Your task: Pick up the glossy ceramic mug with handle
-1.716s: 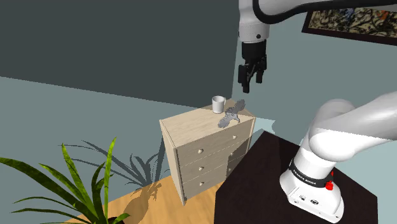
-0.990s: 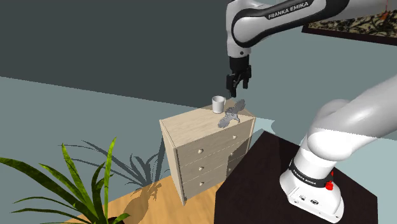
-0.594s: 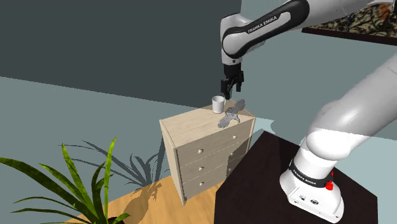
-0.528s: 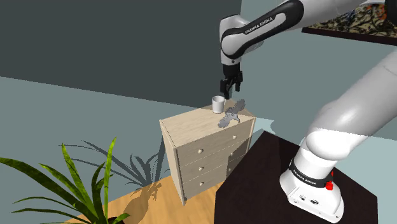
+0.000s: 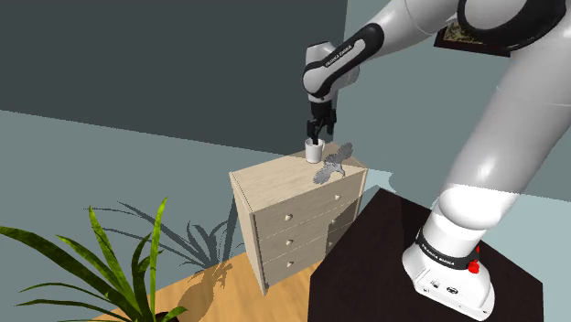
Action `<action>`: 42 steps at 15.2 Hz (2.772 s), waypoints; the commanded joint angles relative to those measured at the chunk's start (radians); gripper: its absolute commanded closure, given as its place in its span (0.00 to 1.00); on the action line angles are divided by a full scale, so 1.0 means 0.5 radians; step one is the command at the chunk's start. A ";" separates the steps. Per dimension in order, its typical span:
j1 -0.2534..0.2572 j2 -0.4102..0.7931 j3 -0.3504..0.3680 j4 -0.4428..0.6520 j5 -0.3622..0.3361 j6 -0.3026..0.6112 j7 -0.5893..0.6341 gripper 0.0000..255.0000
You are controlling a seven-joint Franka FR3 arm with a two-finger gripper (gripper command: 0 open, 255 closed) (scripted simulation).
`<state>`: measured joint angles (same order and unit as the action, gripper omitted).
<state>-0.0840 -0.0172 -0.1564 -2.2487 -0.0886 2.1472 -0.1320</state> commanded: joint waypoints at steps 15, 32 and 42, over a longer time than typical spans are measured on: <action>-0.189 1.108 -0.020 0.905 0.203 0.253 -0.292 0.00; -0.198 1.208 -0.009 0.899 0.216 0.359 -0.294 1.00; -0.183 1.034 -0.027 0.920 0.193 0.165 -0.291 1.00</action>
<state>-0.1763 0.5093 -0.1689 -1.7905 0.0091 2.2412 -0.2775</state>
